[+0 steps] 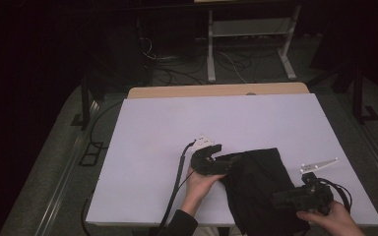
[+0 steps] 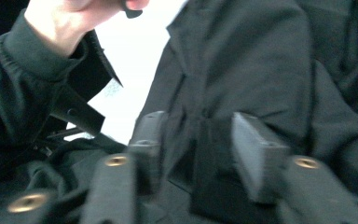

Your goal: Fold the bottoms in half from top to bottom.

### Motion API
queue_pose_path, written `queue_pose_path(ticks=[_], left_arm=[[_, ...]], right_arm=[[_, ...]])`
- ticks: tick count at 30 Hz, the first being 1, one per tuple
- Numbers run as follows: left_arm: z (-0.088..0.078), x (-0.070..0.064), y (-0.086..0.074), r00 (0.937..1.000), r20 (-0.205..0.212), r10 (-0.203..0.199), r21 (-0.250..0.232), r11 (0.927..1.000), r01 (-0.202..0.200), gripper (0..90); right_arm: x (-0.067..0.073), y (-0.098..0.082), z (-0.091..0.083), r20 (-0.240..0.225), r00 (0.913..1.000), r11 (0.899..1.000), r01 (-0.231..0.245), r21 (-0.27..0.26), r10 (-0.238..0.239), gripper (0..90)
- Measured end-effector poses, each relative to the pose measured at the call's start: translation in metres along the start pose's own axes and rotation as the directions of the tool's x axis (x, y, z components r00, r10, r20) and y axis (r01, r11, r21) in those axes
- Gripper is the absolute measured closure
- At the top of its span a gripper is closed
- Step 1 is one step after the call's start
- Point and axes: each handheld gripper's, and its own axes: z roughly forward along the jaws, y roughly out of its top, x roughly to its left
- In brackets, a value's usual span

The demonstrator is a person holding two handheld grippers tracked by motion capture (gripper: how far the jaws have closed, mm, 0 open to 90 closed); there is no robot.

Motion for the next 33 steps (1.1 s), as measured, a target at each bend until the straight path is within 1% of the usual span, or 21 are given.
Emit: queue_pose_path(ticks=[2,3,6,7,10,12,15,17,18,20,22,26,30,33], left_arm=[[0.0,0.001,0.0,1.0,-0.003,0.001,0.003,1.0,-0.001,13.7],[0.0,0.001,0.0,1.0,-0.004,0.0,0.004,1.0,0.0,13.7],[0.0,0.001,0.0,1.0,-0.003,0.0,0.0,1.0,0.0,13.6],[0.0,0.001,0.0,1.0,-0.003,0.0,-0.002,1.0,0.0,13.7],[0.0,0.001,0.0,1.0,-0.002,0.001,0.002,1.0,-0.001,13.6],[-0.001,0.001,0.0,1.0,-0.002,0.001,0.001,1.0,-0.001,13.4],[-0.002,0.002,0.001,1.0,-0.002,0.002,0.001,1.0,-0.002,13.4],[-0.003,0.002,0.001,1.0,-0.003,0.001,0.002,1.0,-0.001,13.4],[-0.003,0.003,0.001,1.0,-0.004,0.0,0.002,1.0,0.0,13.4],[-0.004,0.004,0.001,1.0,-0.009,0.0,0.003,1.0,0.0,13.3],[-0.005,0.005,0.001,0.9999,-0.013,-0.001,0.001,1.0,0.001,13.3],[-0.006,0.006,0.002,0.9999,-0.012,-0.005,-0.007,1.0,0.005,13.1],[-0.007,0.007,0.002,0.9999,-0.012,-0.007,-0.011,0.9999,0.007,13.1],[-0.008,0.009,0.003,0.9998,-0.016,-0.011,-0.014,0.9998,0.011,13.1]], right_arm=[[0.004,0.002,-0.003,-0.009,0.9996,1.0,0.028,-0.007,-0.028,43.8],[0.007,0.004,-0.005,-0.001,0.9992,0.999,0.039,-0.01,-0.039,39.9],[0.009,0.009,-0.01,0.003,0.998,0.998,0.063,-0.024,-0.063,36.1],[0.009,0.012,-0.013,0.015,0.9976,0.997,0.068,-0.033,-0.068,35.0],[0.008,0.021,-0.017,0.027,0.9967,0.995,0.078,-0.056,-0.076,35.2],[0.005,0.028,-0.018,0.032,0.9967,0.994,0.077,-0.074,-0.075,39.9],[-0.004,0.038,-0.018,0.033,0.9973,0.994,0.068,-0.085,-0.065,57.8],[-0.012,0.044,-0.016,0.012,0.998,0.994,0.063,-0.085,-0.063,67.8],[-0.015,0.046,-0.015,0.011,0.9978,0.994,0.066,-0.087,-0.066,72.3],[-0.019,0.051,-0.012,0.017,0.9962,0.993,0.087,-0.081,-0.086,80.5],[-0.02,0.056,-0.008,0.038,0.994,0.991,0.106,-0.076,-0.103,87.0],[-0.023,0.065,-0.001,0.068,0.9893,0.99,0.133,-0.055,-0.129,88.3],[-0.027,0.072,0.007,0.079,0.9875,0.989,0.14,-0.043,-0.136,88.3],[-0.03,0.077,0.013,0.088,0.9878,0.991,0.132,-0.035,-0.129,88.3]])
